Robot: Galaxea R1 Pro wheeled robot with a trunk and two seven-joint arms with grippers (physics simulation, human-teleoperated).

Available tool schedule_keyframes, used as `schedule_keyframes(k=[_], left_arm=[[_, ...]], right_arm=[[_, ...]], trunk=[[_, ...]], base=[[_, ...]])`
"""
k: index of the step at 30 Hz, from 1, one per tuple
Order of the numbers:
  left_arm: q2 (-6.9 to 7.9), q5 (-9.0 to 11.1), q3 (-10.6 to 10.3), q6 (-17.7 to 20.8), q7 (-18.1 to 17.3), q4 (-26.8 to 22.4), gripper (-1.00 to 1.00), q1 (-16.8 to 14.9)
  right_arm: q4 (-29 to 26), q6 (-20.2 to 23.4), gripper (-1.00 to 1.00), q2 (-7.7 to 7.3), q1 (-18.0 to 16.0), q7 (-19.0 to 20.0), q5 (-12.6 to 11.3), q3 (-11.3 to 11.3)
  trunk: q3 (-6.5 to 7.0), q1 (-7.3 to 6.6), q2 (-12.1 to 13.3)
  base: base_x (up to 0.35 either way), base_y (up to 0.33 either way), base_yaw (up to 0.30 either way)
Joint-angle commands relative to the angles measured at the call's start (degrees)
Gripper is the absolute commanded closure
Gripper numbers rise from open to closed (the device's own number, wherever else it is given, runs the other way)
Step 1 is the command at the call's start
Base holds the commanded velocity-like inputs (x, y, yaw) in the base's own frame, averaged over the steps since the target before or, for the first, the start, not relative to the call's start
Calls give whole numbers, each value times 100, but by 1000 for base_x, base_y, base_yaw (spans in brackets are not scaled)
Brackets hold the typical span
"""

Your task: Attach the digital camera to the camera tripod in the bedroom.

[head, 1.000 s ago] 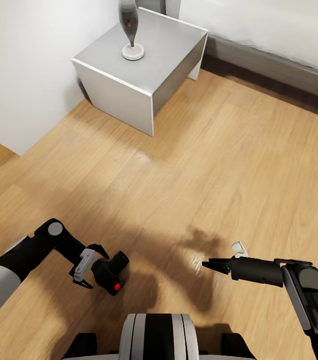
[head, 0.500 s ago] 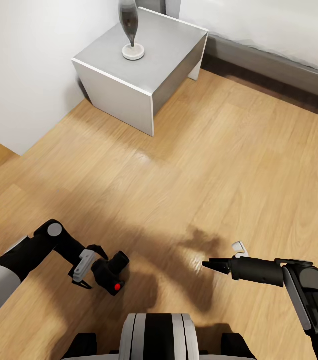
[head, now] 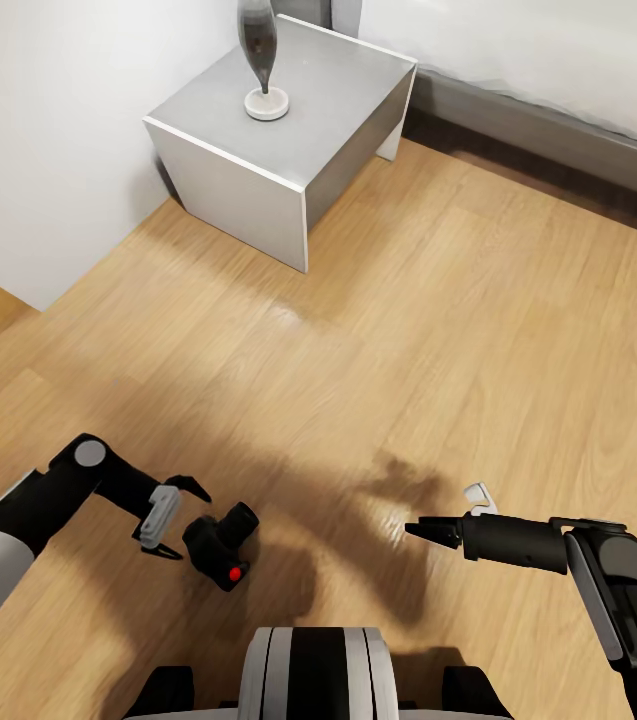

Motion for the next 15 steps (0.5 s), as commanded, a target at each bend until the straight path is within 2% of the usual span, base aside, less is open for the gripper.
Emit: schedule_keyframes(k=[1,10,15], left_arm=[[3,-7,7,-43,0,-8,-100,-3],[-17,-15,95,-43,75,-14,-100,-3],[-14,-43,114,-41,363,-13,-100,-3]], right_arm=[[-1,32,-100,-1,-2,7,-11,-2],[-1,32,-100,-1,-2,4,-11,-2],[-2,32,-100,-1,-2,8,-12,-2]], trunk=[[-3,-1,-1],[-3,-1,-1],[-3,-1,-1]], base=[[0,0,0],[0,0,0],[0,0,0]])
